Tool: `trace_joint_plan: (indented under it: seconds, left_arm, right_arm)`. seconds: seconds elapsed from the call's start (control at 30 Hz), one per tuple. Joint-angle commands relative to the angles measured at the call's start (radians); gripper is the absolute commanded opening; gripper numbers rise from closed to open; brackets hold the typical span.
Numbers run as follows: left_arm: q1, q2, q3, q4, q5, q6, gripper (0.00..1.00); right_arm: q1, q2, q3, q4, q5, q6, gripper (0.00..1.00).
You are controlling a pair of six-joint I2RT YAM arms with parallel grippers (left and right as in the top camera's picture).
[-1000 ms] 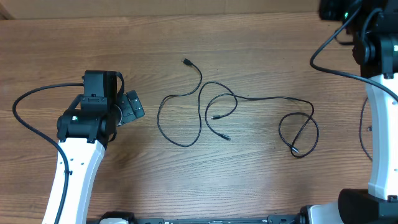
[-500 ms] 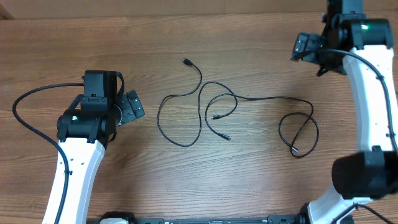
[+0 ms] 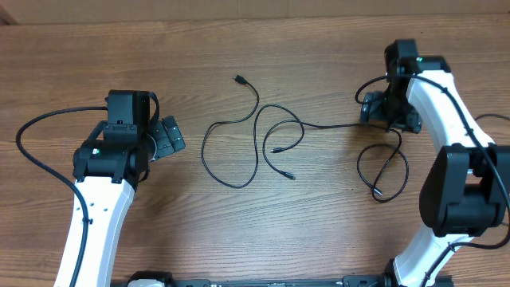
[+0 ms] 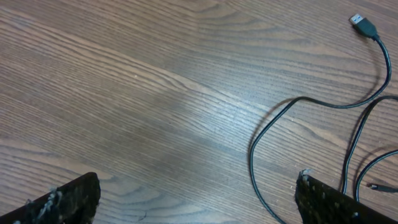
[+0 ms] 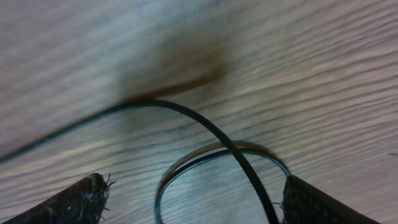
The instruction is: Untangle cables
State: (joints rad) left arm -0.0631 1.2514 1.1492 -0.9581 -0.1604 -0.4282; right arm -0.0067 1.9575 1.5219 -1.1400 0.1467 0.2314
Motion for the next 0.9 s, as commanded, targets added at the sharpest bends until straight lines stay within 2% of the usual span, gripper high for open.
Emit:
trace_joint_plan:
  seconds: [0.0,0.07,0.13,0.23,0.3,0.47,0.73,0.87]
  left_arm:
    - [0.005,0.005,-0.001,0.001,0.004,-0.017,1.0]
    - [0.005,0.005,-0.001,0.001,0.004,-0.017,1.0]
    - [0.005,0.005,-0.001,0.001,0.004,-0.017,0.99]
    - [0.005,0.005,-0.001,0.001,0.004,-0.017,1.0]
    - [0.005,0.005,-0.001,0.001,0.004,-0.017,0.99]
    - [0.005,0.005,-0.001,0.001,0.004,-0.017,1.0]
    - [0.005,0.005,-0.001,0.001,0.004,-0.017,0.99]
    - [0.005,0.005,-0.001,0.001,0.004,-0.017,1.0]
  right_arm:
    - [-0.003,-0.002,-0.076,0.058,0.018,-0.003,0.89]
    - [-0.003,-0.002,-0.116,0.096,0.017,-0.003,0.84]
    - [-0.003,-0.001,-0.144,0.127,0.017,-0.003,0.75]
    - [-0.003,-0.001,-0.156,0.151,0.018,-0.003,0.29]
    - [-0.003,-0.001,-0.146,0.151,0.017,-0.002,0.04]
    - [-0.003,-0.007,-0.068,0.134,0.01,0.0,0.04]
    - [-0.055,-0.046,0.39,-0.037,0.01,0.0,0.04]
    - [-0.074,-0.06,0.644,-0.017,0.01,-0.02,0.04]
